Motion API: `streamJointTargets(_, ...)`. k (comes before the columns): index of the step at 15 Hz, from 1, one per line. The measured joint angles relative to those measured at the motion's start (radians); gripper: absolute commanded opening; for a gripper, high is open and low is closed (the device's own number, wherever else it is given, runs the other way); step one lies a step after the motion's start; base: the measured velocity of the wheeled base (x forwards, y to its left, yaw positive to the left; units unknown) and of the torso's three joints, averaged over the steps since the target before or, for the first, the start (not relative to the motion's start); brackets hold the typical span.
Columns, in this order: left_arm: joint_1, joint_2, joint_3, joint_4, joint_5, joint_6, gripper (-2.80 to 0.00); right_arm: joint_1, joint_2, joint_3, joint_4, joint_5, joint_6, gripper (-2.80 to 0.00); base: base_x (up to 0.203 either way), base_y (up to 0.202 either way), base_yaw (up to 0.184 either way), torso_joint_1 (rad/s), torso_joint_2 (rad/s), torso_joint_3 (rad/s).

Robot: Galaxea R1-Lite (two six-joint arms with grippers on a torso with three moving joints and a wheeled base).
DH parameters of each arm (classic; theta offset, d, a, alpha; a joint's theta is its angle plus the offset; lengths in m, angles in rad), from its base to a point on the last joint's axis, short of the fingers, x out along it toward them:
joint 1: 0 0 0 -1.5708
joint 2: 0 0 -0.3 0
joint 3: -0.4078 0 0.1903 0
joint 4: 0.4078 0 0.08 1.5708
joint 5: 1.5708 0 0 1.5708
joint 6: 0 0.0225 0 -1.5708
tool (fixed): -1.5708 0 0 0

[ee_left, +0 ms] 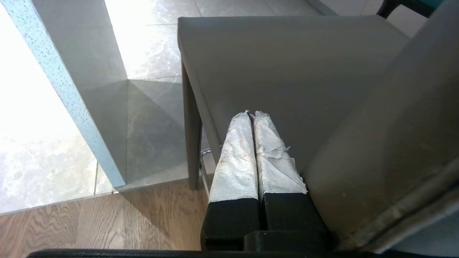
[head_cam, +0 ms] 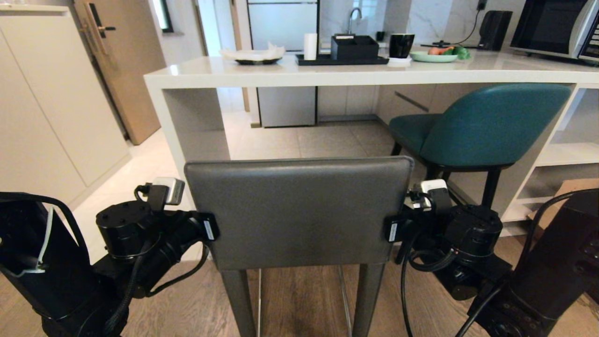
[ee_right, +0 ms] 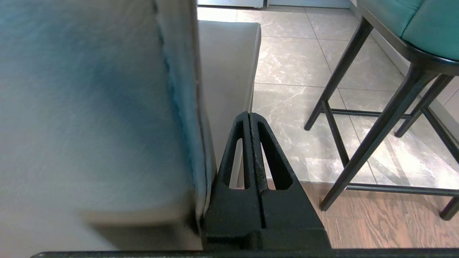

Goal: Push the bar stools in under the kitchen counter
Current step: Push the gray chair back under the dining table

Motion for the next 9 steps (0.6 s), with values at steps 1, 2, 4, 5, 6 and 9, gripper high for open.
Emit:
streamJointTargets(1, 0.000, 0.002, 0.004, -0.004, 0.000, -0.001, -2.80, 0.000, 0.002, -0.007, 0.001, -0.001, 0.000, -2.80, 0.000, 0.000, 0.000, 0.000, 0.00, 0.000)
streamJointTargets(2, 0.000, 0.003, 0.016, -0.009, -0.001, -0.001, -2.80, 0.000, 0.005, -0.016, 0.002, 0.000, 0.000, -2.80, 0.000, 0.000, 0.000, 0.000, 0.00, 0.000)
streamJointTargets(4, 0.003, 0.009, 0.038, -0.013, -0.003, -0.001, -2.80, 0.000, 0.011, -0.030, 0.003, -0.001, 0.000, -2.80, 0.000, 0.000, 0.000, 0.000, 0.00, 0.000)
streamJointTargets(5, 0.006, 0.015, 0.034, -0.012, -0.004, 0.000, -2.80, 0.000, 0.013, -0.031, 0.002, -0.002, 0.001, -2.80, 0.000, 0.000, 0.000, 0.000, 0.00, 0.000)
streamJointTargets(6, 0.008, 0.022, 0.024, -0.008, -0.005, 0.000, -2.80, 0.001, 0.014, -0.033, 0.002, -0.003, 0.001, -2.80, 0.000, 0.000, 0.000, 0.000, 0.00, 0.000)
streamJointTargets(9, 0.002, 0.041, -0.005, -0.006, -0.003, 0.002, -2.80, 0.001, 0.018, -0.044, 0.004, 0.001, -0.003, -2.80, 0.000, 0.000, 0.000, 0.000, 0.00, 0.000)
